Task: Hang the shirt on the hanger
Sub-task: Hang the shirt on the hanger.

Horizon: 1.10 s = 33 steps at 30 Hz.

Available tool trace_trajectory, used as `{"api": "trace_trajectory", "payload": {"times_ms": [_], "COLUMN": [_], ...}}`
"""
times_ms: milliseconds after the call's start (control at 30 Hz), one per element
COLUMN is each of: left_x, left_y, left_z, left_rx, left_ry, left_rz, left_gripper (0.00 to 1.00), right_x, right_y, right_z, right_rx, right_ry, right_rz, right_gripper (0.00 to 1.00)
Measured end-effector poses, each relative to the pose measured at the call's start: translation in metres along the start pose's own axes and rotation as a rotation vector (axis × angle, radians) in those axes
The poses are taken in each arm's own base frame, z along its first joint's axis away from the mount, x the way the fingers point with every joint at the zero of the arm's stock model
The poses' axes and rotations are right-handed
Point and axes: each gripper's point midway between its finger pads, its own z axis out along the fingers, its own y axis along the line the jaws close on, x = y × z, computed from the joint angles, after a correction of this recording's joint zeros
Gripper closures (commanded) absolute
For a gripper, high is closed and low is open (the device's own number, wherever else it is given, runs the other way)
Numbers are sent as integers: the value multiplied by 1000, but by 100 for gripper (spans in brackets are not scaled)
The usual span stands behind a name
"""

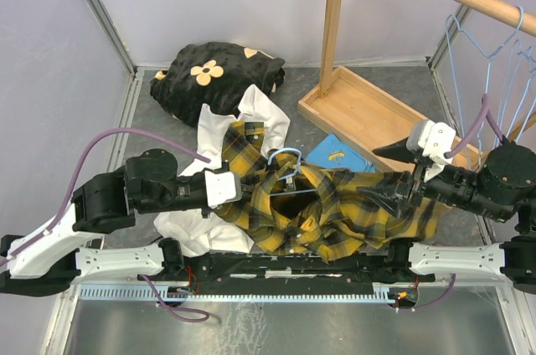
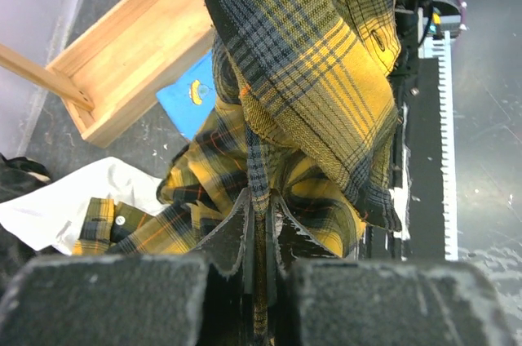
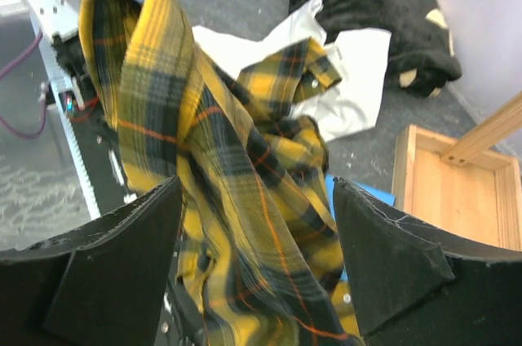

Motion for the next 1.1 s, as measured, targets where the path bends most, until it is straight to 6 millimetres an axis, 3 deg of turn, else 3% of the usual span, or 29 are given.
{"api": "trace_trajectory", "payload": {"times_ms": [333,633,867,1033,1100], "left_x": [7,9,8,7,7], "left_y": [-20,-37,-41,-41,-40], "left_z": [-3,4,2,-1,-1], "left_rx": [103,212,239,237,234], "left_ry": [17,52,57,53,54], "left_rz": [-6,-18,-21,-19,-19], "left_gripper": [97,97,97,97,93], "right_x": [58,86,104,122,123], "right_y": [25,47,58,65,68], "right_z": [-13,-4,3,-1,-4], "right_rx": [-153,-257,-302,-326,-336], "right_ry": [218,353,421,466,465], "right_rz": [-41,-48,-37,2,20], "right_gripper": [19,25,44,77,90]}}
